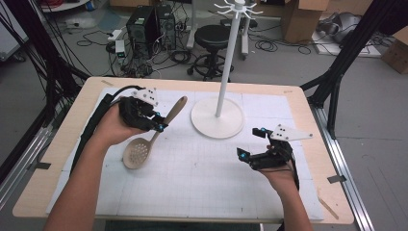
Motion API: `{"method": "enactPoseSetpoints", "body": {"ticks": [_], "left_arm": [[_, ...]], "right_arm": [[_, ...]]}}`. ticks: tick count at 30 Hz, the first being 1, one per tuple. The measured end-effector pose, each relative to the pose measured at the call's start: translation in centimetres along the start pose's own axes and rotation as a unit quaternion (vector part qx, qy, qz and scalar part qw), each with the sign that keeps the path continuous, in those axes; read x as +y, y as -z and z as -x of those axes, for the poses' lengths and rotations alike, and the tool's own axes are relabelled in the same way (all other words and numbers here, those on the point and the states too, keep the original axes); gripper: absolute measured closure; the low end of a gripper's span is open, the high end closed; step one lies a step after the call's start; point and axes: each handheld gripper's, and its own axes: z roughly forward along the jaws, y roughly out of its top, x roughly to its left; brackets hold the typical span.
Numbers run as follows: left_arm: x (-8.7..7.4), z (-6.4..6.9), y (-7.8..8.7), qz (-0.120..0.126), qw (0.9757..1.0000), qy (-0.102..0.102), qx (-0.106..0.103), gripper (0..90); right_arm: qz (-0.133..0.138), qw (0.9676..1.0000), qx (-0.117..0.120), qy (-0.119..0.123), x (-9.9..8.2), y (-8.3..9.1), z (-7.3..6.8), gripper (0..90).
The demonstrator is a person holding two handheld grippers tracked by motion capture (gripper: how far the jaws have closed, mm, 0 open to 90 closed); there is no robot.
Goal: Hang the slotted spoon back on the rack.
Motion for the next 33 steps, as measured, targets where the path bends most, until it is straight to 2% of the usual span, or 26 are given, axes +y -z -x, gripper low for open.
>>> {"method": "enactPoseSetpoints", "body": {"ticks": [9,12,17,25,33], "left_arm": [[1.9,-0.8,1.5,0.046,0.9989,0.007,-0.003,74.8],[2.4,-1.0,1.8,0.061,0.9980,0.013,-0.012,74.8],[3.6,-1.4,2.4,0.063,0.9979,0.012,-0.010,74.8],[6.4,-2.2,3.2,0.075,0.9970,0.012,-0.017,74.8],[9.4,-3.5,3.6,0.076,0.9969,0.014,-0.013,74.8]], "right_arm": [[0.000,1.0000,0.001,-0.001,0.0,0.0,0.0,1.1],[-0.001,1.0000,0.002,0.002,-0.1,-0.2,0.1,1.0],[-0.002,1.0000,0.003,0.002,-0.1,-0.2,0.0,1.0],[-0.005,1.0000,0.005,-0.001,-0.1,-0.3,0.0,1.0],[-0.003,1.0000,0.008,0.000,-0.2,-0.4,0.0,1.1]]}}
